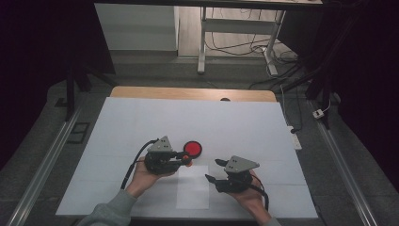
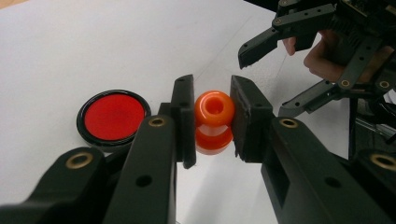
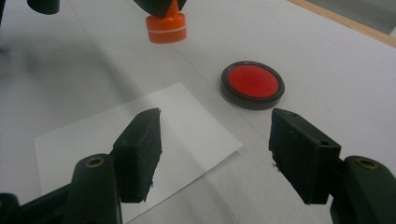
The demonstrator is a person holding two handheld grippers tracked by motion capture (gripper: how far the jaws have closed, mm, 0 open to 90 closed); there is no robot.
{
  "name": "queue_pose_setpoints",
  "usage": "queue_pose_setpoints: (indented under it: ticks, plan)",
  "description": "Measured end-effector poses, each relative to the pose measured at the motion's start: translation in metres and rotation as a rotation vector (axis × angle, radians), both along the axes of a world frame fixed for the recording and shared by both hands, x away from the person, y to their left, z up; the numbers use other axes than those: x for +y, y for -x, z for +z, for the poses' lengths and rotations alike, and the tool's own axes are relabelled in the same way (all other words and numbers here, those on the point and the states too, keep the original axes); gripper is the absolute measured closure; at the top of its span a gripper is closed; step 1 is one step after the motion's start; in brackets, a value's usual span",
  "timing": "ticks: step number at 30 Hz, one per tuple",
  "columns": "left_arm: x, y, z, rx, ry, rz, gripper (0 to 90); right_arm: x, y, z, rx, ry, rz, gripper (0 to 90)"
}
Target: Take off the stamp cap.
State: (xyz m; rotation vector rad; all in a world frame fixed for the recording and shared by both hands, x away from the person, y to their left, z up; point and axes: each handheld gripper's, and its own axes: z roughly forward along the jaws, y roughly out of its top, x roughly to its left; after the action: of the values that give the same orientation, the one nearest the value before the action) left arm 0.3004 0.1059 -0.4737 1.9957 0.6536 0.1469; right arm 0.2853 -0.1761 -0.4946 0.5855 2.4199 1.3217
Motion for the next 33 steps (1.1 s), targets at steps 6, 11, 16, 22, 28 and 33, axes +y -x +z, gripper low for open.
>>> queue_pose_setpoints:
  ticks: [6,11,16,22,28,33]
  plan:
    - [-0.001,0.000,-0.001,0.000,0.000,0.003,72.2,0.007,0.001,0.001,0.000,-0.002,0.017,33.9]
    - [-0.001,0.000,-0.002,0.000,0.001,0.005,72.2,0.015,0.001,0.002,0.004,-0.008,0.033,34.0]
    - [-0.002,-0.001,-0.002,0.000,-0.002,0.000,72.2,0.021,-0.001,0.001,0.002,-0.006,0.043,34.0]
    - [-0.003,0.000,-0.002,-0.001,0.006,0.001,72.3,0.030,-0.001,0.001,0.006,0.007,0.054,33.9]
    - [-0.005,0.000,-0.001,-0.007,0.008,-0.003,72.4,0.036,-0.003,-0.002,0.014,0.000,0.070,33.8]
    - [-0.006,0.001,-0.001,-0.010,0.012,-0.005,72.5,0.041,-0.003,-0.003,0.014,0.001,0.076,33.8]
